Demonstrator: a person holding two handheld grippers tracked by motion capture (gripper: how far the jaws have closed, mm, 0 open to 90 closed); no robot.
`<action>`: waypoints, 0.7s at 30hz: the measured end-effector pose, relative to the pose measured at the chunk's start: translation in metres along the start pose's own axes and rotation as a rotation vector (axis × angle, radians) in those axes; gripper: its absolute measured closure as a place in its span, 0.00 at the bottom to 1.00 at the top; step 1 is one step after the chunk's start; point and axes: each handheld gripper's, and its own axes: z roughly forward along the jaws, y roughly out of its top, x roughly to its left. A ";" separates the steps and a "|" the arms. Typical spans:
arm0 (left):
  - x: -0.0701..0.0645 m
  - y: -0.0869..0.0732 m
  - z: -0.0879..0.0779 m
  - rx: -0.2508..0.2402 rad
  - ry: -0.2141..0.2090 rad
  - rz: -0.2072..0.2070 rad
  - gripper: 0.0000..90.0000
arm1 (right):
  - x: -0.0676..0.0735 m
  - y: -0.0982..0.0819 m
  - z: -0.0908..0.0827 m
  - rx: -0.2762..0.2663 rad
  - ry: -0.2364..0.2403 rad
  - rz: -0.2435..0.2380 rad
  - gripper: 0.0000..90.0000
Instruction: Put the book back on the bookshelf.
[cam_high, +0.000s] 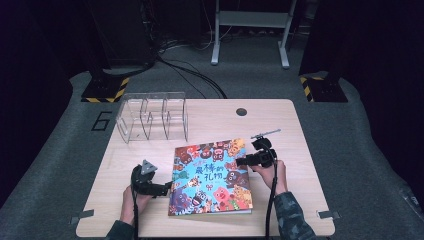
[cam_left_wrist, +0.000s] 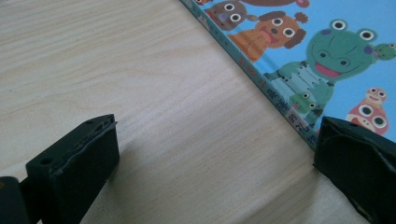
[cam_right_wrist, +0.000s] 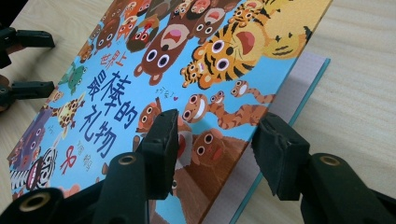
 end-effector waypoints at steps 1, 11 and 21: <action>0.000 0.002 0.001 -0.010 -0.003 -0.021 0.00 | 0.001 0.001 -0.001 -0.003 0.004 0.003 0.57; 0.003 0.017 0.011 0.023 -0.050 -0.011 0.00 | 0.004 0.006 -0.007 -0.014 0.015 0.006 0.58; 0.006 0.013 0.014 -0.019 -0.074 0.012 0.00 | 0.001 0.019 0.000 0.005 0.043 0.025 0.57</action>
